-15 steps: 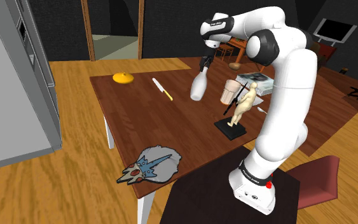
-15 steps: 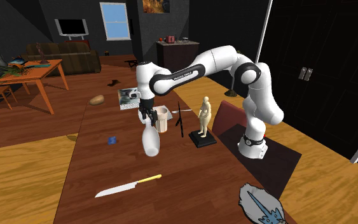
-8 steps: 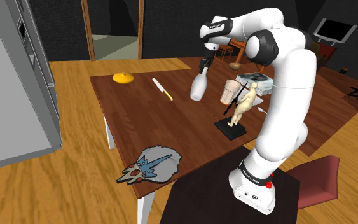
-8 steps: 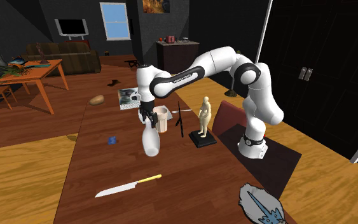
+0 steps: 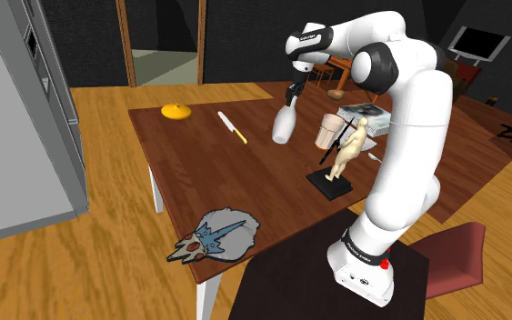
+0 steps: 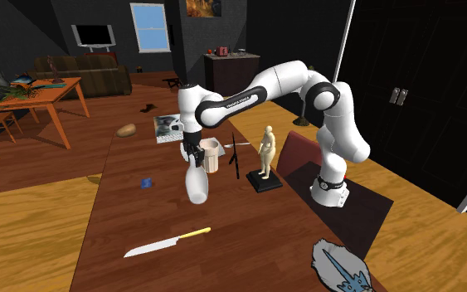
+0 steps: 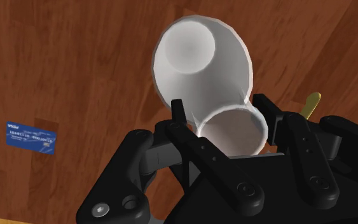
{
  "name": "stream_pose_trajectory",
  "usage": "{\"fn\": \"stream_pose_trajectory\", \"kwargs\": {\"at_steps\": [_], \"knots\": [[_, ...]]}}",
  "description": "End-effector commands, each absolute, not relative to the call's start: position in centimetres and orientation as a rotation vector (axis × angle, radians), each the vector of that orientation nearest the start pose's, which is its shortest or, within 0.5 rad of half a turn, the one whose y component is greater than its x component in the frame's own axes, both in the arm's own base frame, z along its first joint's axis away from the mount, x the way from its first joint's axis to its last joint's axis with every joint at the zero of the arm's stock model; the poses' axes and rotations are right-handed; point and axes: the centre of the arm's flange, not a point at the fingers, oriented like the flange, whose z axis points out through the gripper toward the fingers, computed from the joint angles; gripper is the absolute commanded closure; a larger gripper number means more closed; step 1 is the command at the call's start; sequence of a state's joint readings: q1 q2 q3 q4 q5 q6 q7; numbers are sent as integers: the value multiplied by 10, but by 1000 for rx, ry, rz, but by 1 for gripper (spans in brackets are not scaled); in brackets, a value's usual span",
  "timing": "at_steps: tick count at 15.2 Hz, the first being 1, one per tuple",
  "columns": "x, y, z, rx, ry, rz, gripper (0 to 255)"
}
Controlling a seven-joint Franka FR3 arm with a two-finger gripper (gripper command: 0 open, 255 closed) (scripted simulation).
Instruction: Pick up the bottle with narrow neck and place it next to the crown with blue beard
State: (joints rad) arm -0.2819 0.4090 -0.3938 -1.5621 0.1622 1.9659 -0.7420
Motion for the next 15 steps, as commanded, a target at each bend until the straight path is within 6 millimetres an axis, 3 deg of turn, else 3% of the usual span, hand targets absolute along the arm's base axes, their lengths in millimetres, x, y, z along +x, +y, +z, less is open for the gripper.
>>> {"fn": "stream_pose_trajectory", "kwargs": {"at_steps": [1, 4, 15], "knots": [[552, -385, 426, -3160, -59, -30, 255], [552, -385, 426, -3161, -59, -30, 255], [552, -385, 484, -3161, -59, -30, 255]]}}
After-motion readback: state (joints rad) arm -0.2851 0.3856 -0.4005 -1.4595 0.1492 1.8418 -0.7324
